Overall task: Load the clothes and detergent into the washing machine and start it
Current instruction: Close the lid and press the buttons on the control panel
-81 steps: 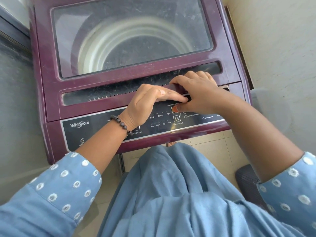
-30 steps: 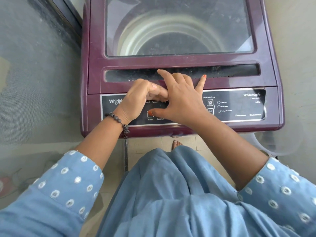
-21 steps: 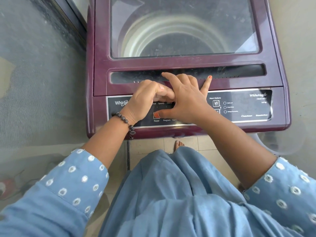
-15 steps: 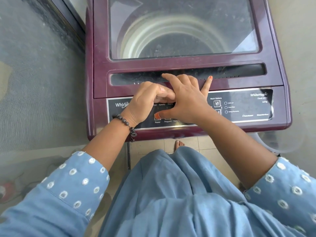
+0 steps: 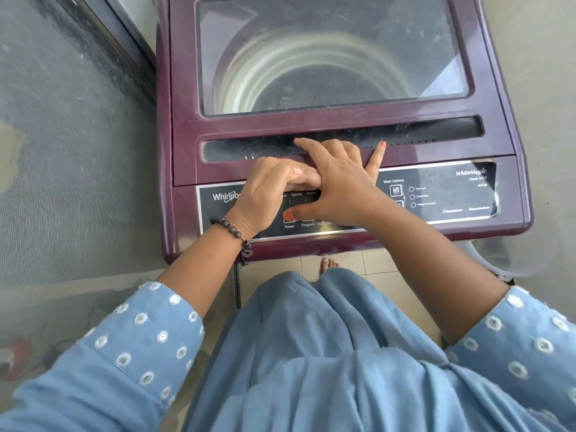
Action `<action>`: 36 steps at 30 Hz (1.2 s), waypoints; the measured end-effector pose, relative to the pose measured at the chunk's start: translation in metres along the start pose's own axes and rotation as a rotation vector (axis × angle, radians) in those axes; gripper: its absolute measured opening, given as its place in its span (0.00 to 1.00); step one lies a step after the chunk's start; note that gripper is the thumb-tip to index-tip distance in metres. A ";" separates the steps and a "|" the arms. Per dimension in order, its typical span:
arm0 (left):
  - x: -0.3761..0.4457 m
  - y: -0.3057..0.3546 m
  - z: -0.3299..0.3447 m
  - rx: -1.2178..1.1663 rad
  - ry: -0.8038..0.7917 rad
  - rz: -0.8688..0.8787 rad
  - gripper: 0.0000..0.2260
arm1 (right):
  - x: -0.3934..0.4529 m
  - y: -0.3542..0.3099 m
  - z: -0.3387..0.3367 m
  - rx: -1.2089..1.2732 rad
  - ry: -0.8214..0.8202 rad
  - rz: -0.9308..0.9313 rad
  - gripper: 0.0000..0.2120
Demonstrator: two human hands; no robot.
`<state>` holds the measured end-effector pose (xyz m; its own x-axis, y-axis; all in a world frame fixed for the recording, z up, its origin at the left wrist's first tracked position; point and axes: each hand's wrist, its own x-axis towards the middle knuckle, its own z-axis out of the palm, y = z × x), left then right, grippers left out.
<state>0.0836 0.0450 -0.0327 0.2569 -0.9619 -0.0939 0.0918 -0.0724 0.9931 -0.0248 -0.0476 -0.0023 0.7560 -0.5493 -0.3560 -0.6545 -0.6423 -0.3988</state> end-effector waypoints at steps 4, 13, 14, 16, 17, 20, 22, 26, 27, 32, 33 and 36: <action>0.000 0.004 0.004 -0.006 -0.010 0.000 0.21 | -0.001 0.007 -0.008 0.014 -0.072 -0.025 0.48; 0.001 0.005 0.012 -0.018 -0.023 -0.004 0.24 | -0.005 0.033 -0.018 0.114 -0.020 -0.109 0.36; 0.001 0.005 0.012 -0.012 -0.026 -0.007 0.24 | -0.005 0.036 -0.020 0.140 -0.022 -0.118 0.36; 0.002 0.006 0.014 -0.006 -0.031 -0.025 0.24 | -0.004 0.041 -0.024 0.184 -0.038 -0.137 0.35; 0.002 0.007 0.015 -0.001 -0.032 -0.031 0.24 | -0.005 0.044 -0.025 0.190 -0.047 -0.147 0.36; 0.002 0.008 0.018 0.014 -0.026 -0.022 0.24 | -0.005 0.049 -0.026 0.175 -0.059 -0.171 0.37; 0.003 0.009 0.021 0.014 -0.029 -0.022 0.24 | -0.006 0.052 -0.027 0.173 -0.058 -0.173 0.37; 0.004 0.010 0.025 0.021 -0.036 -0.035 0.24 | -0.008 0.054 -0.029 0.186 -0.065 -0.172 0.37; 0.004 0.011 0.025 0.023 -0.037 -0.039 0.24 | -0.009 0.055 -0.030 0.188 -0.067 -0.174 0.37; 0.006 0.012 0.029 0.044 -0.029 -0.021 0.25 | -0.009 0.059 -0.032 0.185 -0.065 -0.181 0.36; 0.006 0.012 0.029 0.046 -0.027 -0.020 0.25 | -0.009 0.060 -0.033 0.183 -0.065 -0.183 0.36; 0.007 0.012 0.032 0.046 -0.027 -0.021 0.24 | -0.009 0.063 -0.034 0.179 -0.073 -0.181 0.36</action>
<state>0.0560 0.0292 -0.0192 0.2296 -0.9667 -0.1130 0.0519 -0.1038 0.9932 -0.0725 -0.1012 0.0049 0.8625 -0.3899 -0.3227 -0.5049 -0.6182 -0.6024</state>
